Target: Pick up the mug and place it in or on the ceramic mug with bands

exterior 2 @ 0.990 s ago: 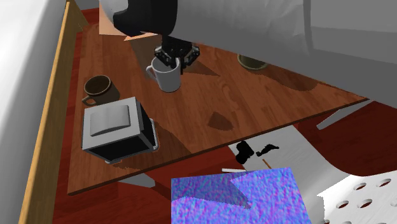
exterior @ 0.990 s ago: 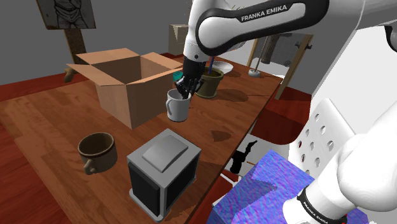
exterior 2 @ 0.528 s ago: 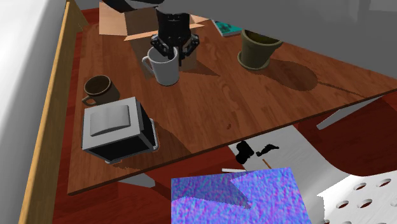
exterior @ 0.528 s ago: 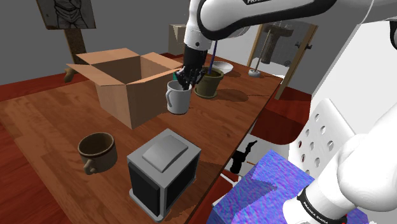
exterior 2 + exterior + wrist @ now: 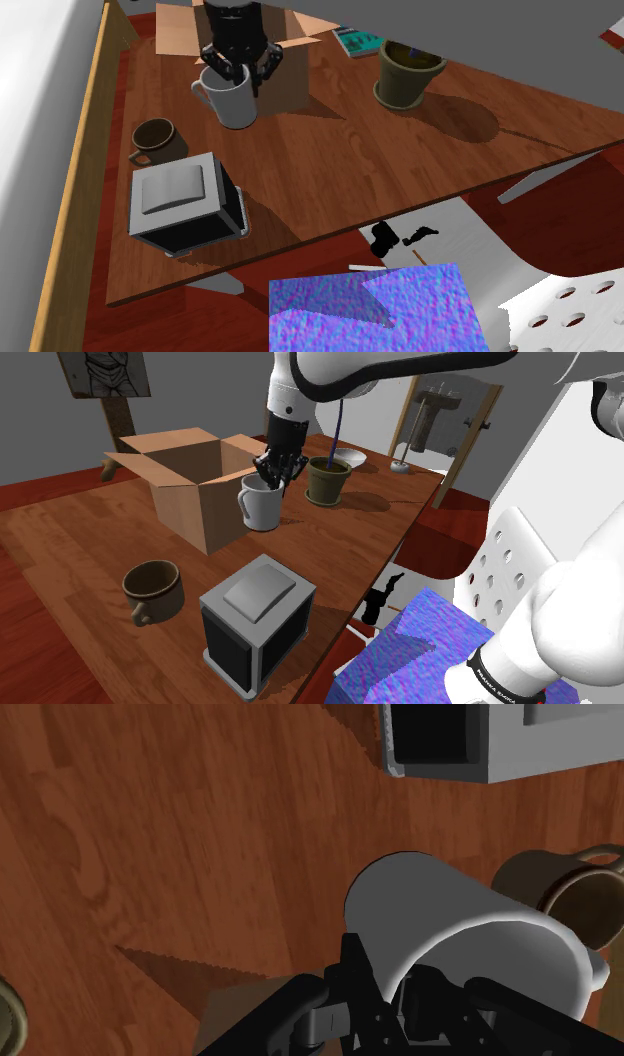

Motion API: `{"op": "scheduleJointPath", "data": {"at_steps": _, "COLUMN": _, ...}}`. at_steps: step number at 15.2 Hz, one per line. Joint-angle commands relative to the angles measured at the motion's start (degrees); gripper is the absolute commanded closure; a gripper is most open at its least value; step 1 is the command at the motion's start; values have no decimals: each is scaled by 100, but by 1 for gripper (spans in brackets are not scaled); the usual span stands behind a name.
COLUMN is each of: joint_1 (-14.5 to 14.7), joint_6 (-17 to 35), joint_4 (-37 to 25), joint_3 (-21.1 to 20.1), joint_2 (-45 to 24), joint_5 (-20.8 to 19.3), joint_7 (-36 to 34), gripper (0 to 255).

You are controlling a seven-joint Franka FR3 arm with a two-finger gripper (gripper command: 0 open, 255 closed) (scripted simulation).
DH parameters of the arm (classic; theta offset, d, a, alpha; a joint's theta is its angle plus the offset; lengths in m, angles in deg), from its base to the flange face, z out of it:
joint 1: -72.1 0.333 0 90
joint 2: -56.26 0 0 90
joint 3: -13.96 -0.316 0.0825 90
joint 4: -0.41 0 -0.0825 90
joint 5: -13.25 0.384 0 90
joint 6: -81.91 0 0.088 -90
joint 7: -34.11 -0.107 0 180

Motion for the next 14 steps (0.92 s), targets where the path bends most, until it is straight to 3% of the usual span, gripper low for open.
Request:
{"op": "scheduleJointPath", "data": {"at_steps": 1, "joint_1": 142, "joint_6": -130, "joint_4": -382, "joint_3": -124, "joint_2": -252, "joint_5": -104, "joint_7": -302, "gripper": 255}}
{"op": "scheduleJointPath", "data": {"at_steps": 8, "joint_1": 765, "joint_6": -539, "joint_4": -1759, "joint_3": -451, "joint_2": -1269, "joint_5": -571, "joint_7": -1283, "gripper": 255}}
{"op": "scheduleJointPath", "data": {"at_steps": 14, "joint_1": 1527, "joint_6": -1181, "joint_4": -3524, "joint_3": -566, "joint_2": -2458, "joint_5": -1073, "joint_7": -1996, "gripper": 255}}
